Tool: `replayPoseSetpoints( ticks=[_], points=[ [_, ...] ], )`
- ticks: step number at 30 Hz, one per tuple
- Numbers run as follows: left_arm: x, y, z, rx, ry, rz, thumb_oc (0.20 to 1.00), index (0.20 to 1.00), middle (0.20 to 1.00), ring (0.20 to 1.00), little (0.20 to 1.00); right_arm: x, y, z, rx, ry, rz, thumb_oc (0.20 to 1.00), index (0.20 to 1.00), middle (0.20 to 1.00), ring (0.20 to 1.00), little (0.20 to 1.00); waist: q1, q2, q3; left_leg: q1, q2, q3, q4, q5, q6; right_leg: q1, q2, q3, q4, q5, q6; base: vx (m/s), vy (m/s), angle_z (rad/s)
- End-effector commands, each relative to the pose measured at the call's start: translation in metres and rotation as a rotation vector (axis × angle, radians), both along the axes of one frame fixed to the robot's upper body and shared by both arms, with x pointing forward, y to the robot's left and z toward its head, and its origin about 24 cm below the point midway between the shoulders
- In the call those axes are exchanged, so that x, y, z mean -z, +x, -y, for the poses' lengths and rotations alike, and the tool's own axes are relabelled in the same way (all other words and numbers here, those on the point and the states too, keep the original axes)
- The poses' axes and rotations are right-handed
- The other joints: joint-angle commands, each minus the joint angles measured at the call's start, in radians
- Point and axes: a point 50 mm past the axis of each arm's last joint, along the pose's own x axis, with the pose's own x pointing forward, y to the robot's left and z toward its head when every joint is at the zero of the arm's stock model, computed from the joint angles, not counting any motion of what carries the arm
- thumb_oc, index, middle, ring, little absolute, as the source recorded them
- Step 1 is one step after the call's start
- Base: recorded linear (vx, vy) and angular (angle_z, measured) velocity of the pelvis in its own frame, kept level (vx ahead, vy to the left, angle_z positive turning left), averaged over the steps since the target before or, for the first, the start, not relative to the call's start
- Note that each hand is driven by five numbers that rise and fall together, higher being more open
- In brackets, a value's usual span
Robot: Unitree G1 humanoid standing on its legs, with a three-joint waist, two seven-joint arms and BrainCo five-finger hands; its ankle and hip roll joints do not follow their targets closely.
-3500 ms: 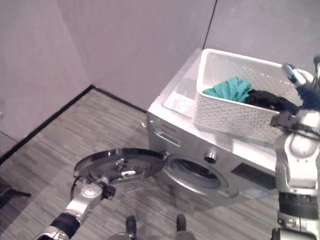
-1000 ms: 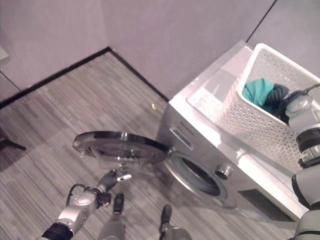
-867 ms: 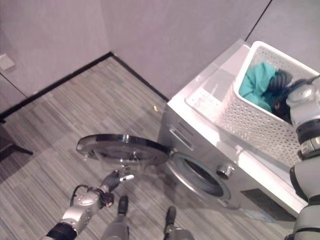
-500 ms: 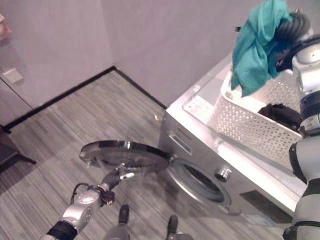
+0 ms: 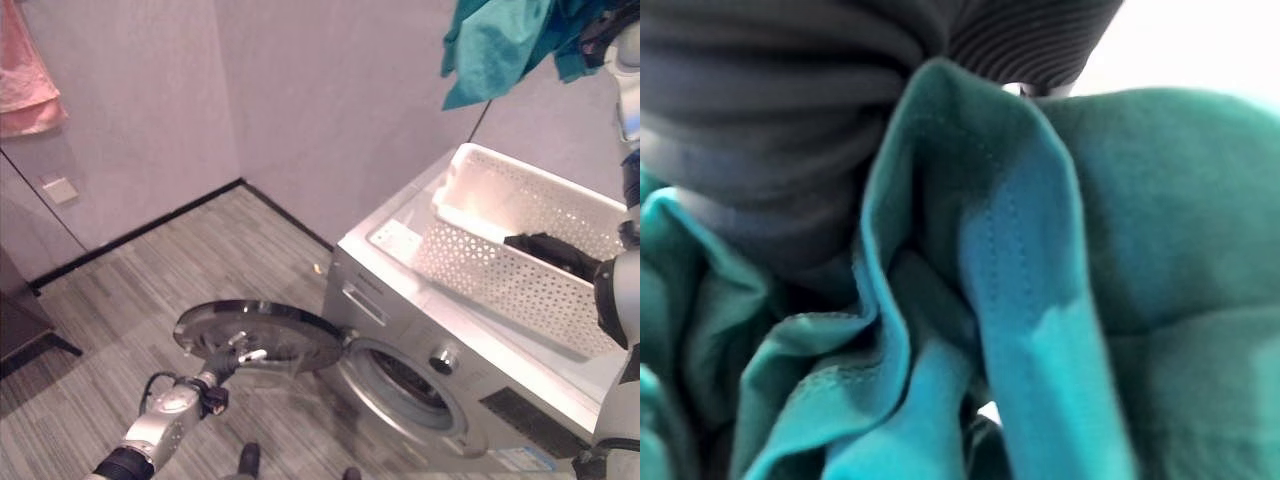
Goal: Grab the laundry basket,head to the washer,open it,put in the laundry and shut it.
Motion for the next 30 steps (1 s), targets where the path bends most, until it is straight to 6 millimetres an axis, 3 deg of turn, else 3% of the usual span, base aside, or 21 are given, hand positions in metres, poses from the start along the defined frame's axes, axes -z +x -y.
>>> replayPoseSetpoints(
  ticks=[1,2,8,12,17,18,20,22,25,27,28,30],
  points=[
    [-0.005,0.010,0.001,0.013,0.034,0.050,1.000,1.000,1.000,1.000,1.000,-0.057,-0.055,0.020,0.118,-0.052,0.256,0.200,0.200,0.200,0.200,0.200,0.004,-0.017,-0.033,0.084,-0.027,0.008,0.053,-0.217,0.065,0.001,-0.059,-0.012,0.071,-0.066,0.051,-0.02,0.062,0.01],
    [-0.004,0.009,0.001,0.009,0.040,0.048,1.000,1.000,1.000,1.000,1.000,-0.061,-0.067,0.023,0.152,-0.091,0.298,0.200,0.200,0.200,0.200,0.200,-0.007,-0.012,-0.034,0.088,-0.032,0.015,0.051,-0.220,0.070,-0.003,-0.065,-0.006,0.074,-0.061,0.055,-0.01,0.072,-0.03],
    [-0.002,0.006,-0.001,-0.011,0.038,0.049,1.000,1.000,1.000,1.000,1.000,-0.054,-0.089,0.031,0.190,-0.157,0.363,0.200,0.200,0.200,0.200,0.200,-0.036,0.006,-0.035,0.111,-0.049,0.046,0.041,-0.231,0.090,-0.021,-0.080,0.024,0.088,-0.041,0.071,-0.02,0.085,-0.21],
    [0.001,-0.001,-0.001,-0.029,0.027,0.045,1.000,1.000,1.000,1.000,1.000,-0.030,-0.105,0.039,0.250,-0.225,0.396,0.200,0.200,0.200,0.200,0.200,-0.076,0.035,-0.028,0.129,-0.071,0.070,0.030,-0.240,0.112,-0.042,-0.096,0.055,0.103,-0.021,0.083,-0.02,0.100,-0.25],
    [0.008,-0.011,-0.006,-0.060,0.035,0.012,1.000,1.000,1.000,1.000,1.000,0.032,-0.109,0.051,0.285,-0.221,0.322,0.200,0.200,0.200,0.200,0.200,-0.120,0.050,-0.009,0.151,-0.094,0.109,0.021,-0.251,0.140,-0.080,-0.113,0.102,0.126,0.000,0.099,-0.04,0.099,-0.26],
    [0.008,-0.011,-0.008,-0.056,0.042,0.010,1.000,1.000,1.000,1.000,1.000,0.036,-0.112,0.053,0.290,-0.216,0.319,0.200,0.200,0.200,0.200,0.200,-0.114,0.044,-0.011,0.152,-0.094,0.111,0.021,-0.252,0.140,-0.080,-0.113,0.105,0.128,0.001,0.100,-0.03,0.100,-0.35],
    [0.014,-0.020,-0.011,-0.089,0.030,-0.021,1.000,1.000,1.000,1.000,1.000,0.075,-0.120,0.062,0.318,-0.166,0.271,0.200,0.200,0.200,0.200,0.200,-0.132,0.052,0.001,0.170,-0.104,0.141,0.033,-0.275,0.159,-0.090,-0.120,0.135,0.133,0.004,0.111,-0.01,0.103,-0.41],
    [0.017,-0.023,-0.015,-0.107,0.036,-0.034,1.000,1.000,1.000,1.000,1.000,0.085,-0.126,0.065,0.343,-0.163,0.260,0.200,0.200,0.200,0.200,0.200,-0.141,0.052,0.003,0.172,-0.109,0.152,0.034,-0.273,0.163,-0.099,-0.124,0.149,0.132,0.020,0.112,-0.02,0.065,-0.44],
    [0.024,-0.031,-0.022,-0.124,0.074,-0.070,1.000,1.000,1.000,1.000,1.000,0.126,-0.139,0.079,0.404,-0.108,0.171,0.200,0.200,0.200,0.200,0.200,-0.147,0.051,0.005,0.181,-0.119,0.177,0.027,-0.274,0.173,-0.117,-0.130,0.179,0.132,0.037,0.122,-0.03,0.091,-0.31],
    [0.026,-0.033,-0.029,-0.130,0.110,-0.081,1.000,1.000,1.000,1.000,1.000,0.150,-0.153,0.094,0.489,-0.080,0.096,0.200,0.200,0.200,0.200,0.200,-0.164,0.052,0.007,0.189,-0.126,0.187,0.014,-0.278,0.177,-0.128,-0.134,0.192,0.138,0.044,0.129,0.00,0.080,-0.41],
    [0.029,-0.036,-0.033,-0.136,0.132,-0.099,1.000,1.000,1.000,1.000,1.000,0.169,-0.173,0.108,0.578,-0.056,0.042,0.200,0.200,0.200,0.200,0.200,-0.174,0.050,0.010,0.194,-0.128,0.191,0.009,-0.279,0.179,-0.132,-0.138,0.193,0.140,0.045,0.131,0.00,0.053,-0.43],
    [0.030,-0.037,-0.034,-0.138,0.138,-0.102,1.000,1.000,1.000,1.000,1.000,0.180,-0.182,0.113,0.613,-0.037,0.012,0.200,0.200,0.200,0.200,0.200,-0.173,0.047,0.008,0.190,-0.131,0.194,0.010,-0.273,0.179,-0.137,-0.140,0.192,0.138,0.051,0.129,-0.01,0.015,-0.11]
  ],
)
